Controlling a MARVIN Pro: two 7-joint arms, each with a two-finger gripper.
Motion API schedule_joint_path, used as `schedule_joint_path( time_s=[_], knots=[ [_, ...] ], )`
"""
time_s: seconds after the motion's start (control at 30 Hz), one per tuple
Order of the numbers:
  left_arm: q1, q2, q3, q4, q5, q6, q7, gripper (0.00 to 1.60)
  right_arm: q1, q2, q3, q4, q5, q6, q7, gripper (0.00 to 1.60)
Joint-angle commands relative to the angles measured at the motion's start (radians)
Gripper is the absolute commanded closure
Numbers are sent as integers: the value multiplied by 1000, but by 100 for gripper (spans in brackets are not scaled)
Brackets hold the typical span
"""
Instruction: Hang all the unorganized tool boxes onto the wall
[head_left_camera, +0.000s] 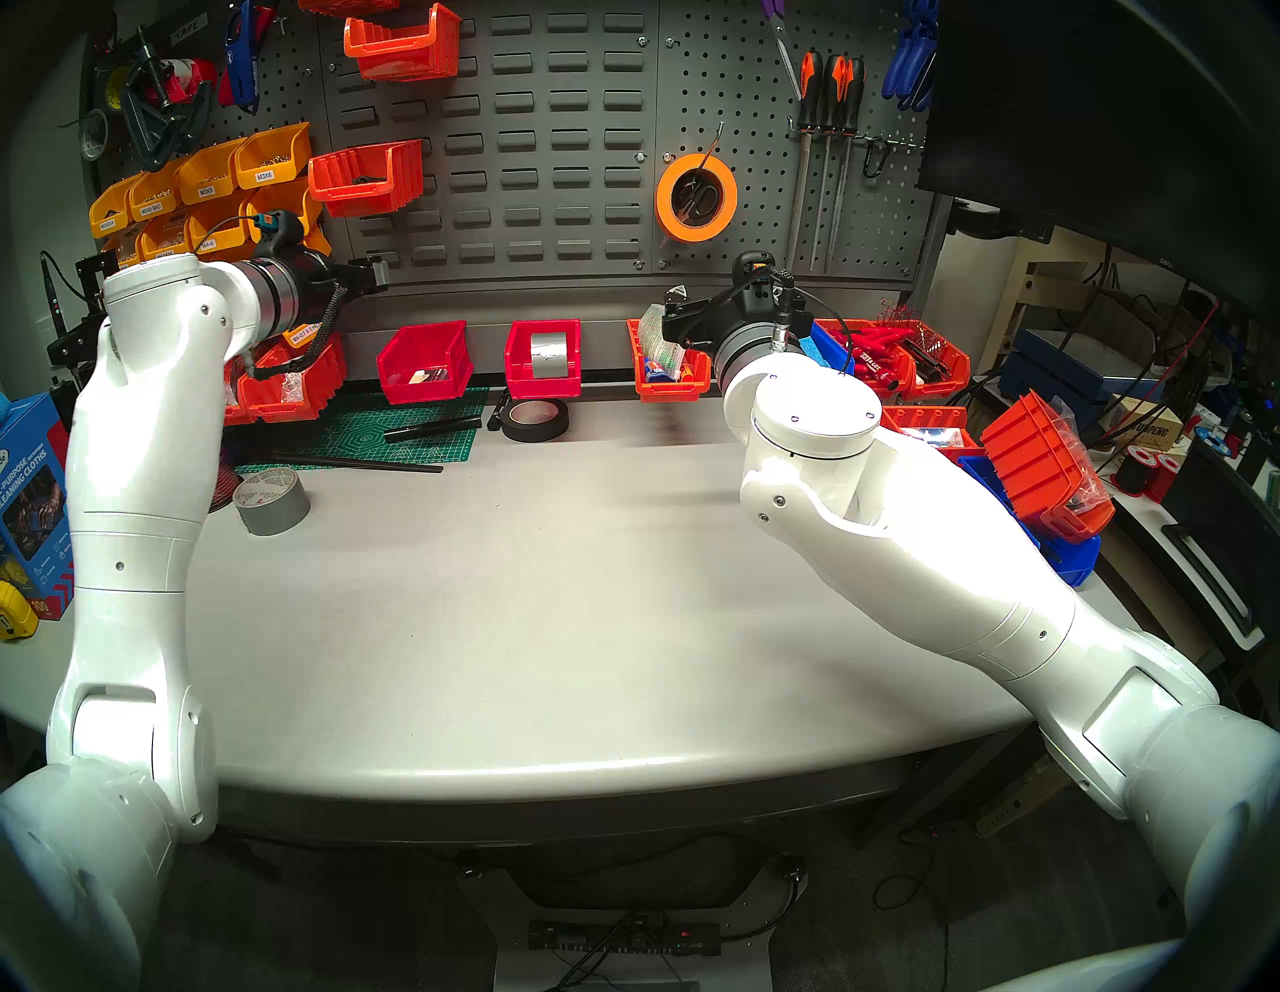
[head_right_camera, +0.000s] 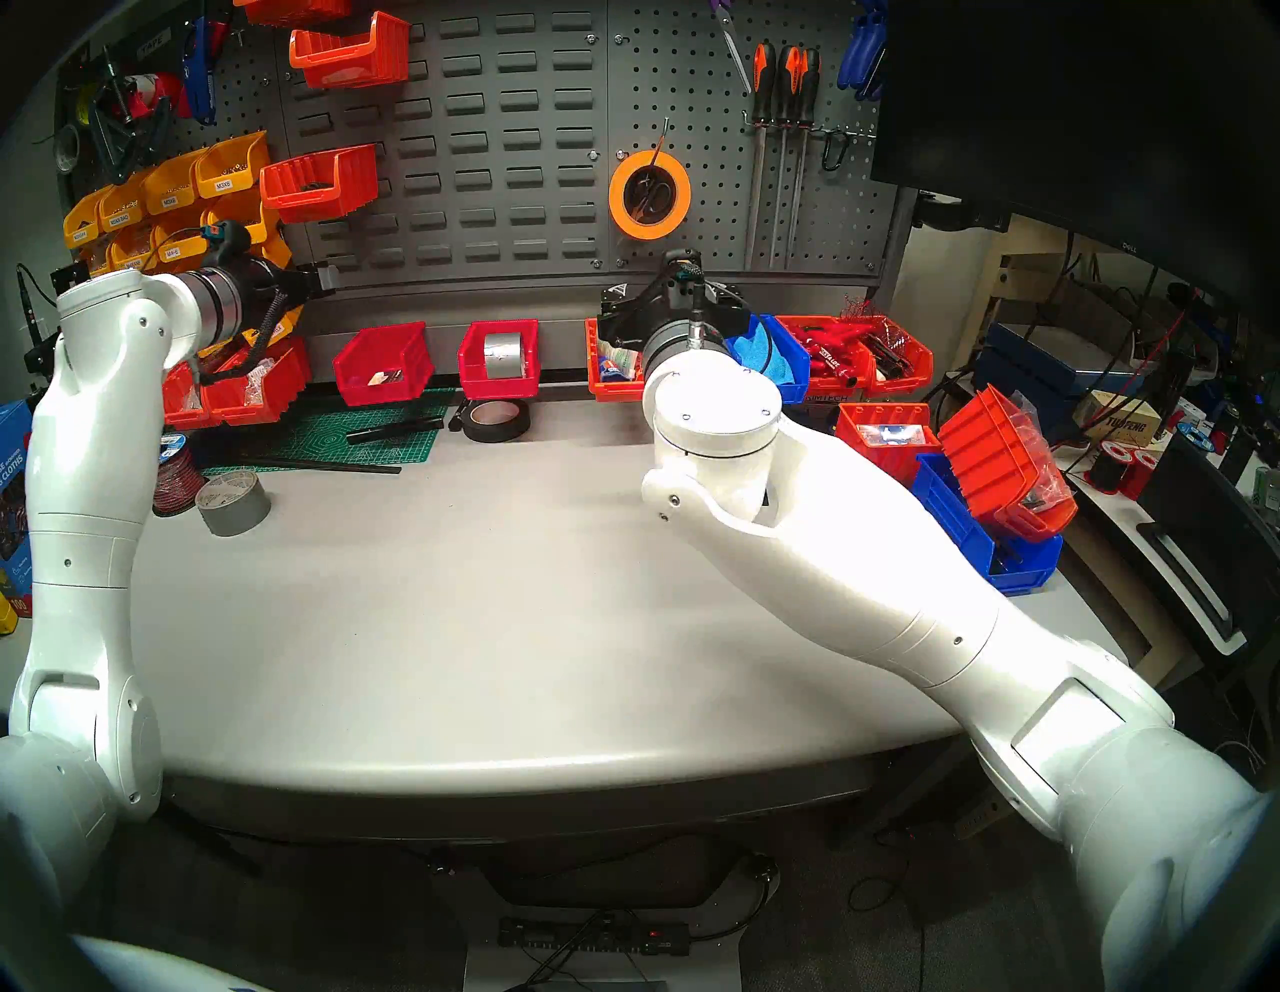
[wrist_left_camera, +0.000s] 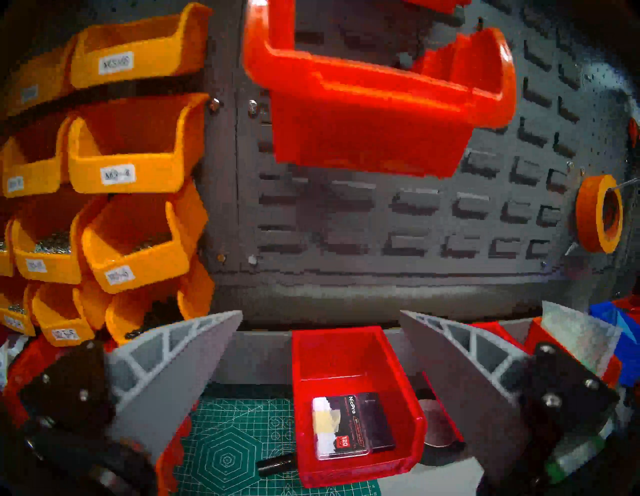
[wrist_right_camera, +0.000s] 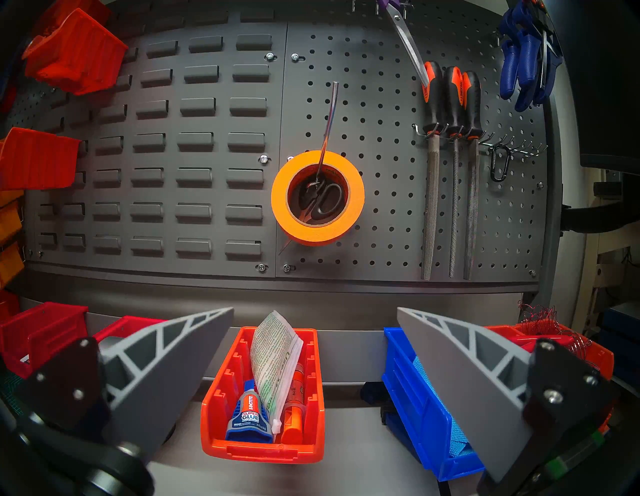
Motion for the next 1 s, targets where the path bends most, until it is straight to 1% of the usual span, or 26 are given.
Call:
schedule_joint_path(
  time_s=[0.0,0.03,0.07,0.1,0.2,0.23,0.27,0.37,0.4,0.43,0.47,0.5,0.53,0.57,0.6,0.63,0.7,0.73,0.77,0.83,0.9,0.93,0.97],
  knots=[
    [89,23,-109,-117,-30,32,-1,0,12,-3,5,-7,-4,-1,0,0],
    [92,22,-121,-111,-34,32,-3,0,12,-3,5,-7,-4,-1,0,0],
    [109,20,-139,-131,-39,32,-3,0,12,-3,5,-7,-4,-1,0,0],
    [135,17,-171,-158,-48,32,-5,0,12,-3,5,-7,-4,-1,0,0],
    [188,5,-227,-220,-56,32,-1,0,12,-3,5,-7,-4,-1,0,0],
    [192,4,-237,-219,-59,32,-2,0,12,-3,5,-7,-4,-1,0,0],
    [211,-3,-256,-242,-62,32,-3,0,12,-3,5,-7,-4,-1,0,0],
    [246,-18,-286,-279,-72,32,-24,0,12,-3,5,-7,-3,-1,0,0],
    [276,-28,-301,-316,-74,32,-25,0,12,-3,5,-7,-3,-1,0,0],
    [276,-28,-301,-316,-74,32,-25,0,12,-3,5,-7,-3,-1,0,0],
    [293,-48,-313,-326,-78,32,-32,0,11,-3,5,-7,-3,-1,0,0],
    [293,-48,-313,-326,-78,32,-32,0,11,-3,5,-7,-3,-1,0,0],
    [311,-70,-329,-348,-83,32,-41,0,11,-3,5,-7,-3,-1,0,0],
    [311,-70,-329,-348,-83,32,-41,0,11,-3,5,-7,-3,-1,0,0],
    [352,-82,-346,-391,-84,32,-40,0,11,-3,5,-7,-3,-1,0,0],
    [372,-109,-364,-414,-83,32,-44,0,11,-3,6,-7,-3,-1,0,0],
    [363,-118,-366,-406,-79,32,-45,0,11,-3,6,-7,-3,-1,0,0],
    [393,-131,-378,-437,-72,30,-45,0,11,-3,6,-7,-3,-1,0,0],
    [395,-147,-384,-440,-70,30,-44,0,11,-3,6,-7,-3,-1,0,0],
    [440,-190,-415,-490,-61,20,-44,0,11,-3,6,-7,-3,-1,0,0],
    [439,-194,-420,-491,-60,21,-47,0,12,-3,6,-7,-3,-1,0,0],
    [491,-236,-448,-545,-51,8,-48,0,12,-3,6,-7,-3,-1,0,0],
    [491,-236,-448,-545,-51,8,-48,0,12,-3,6,-7,-3,-1,0,0]
  ],
)
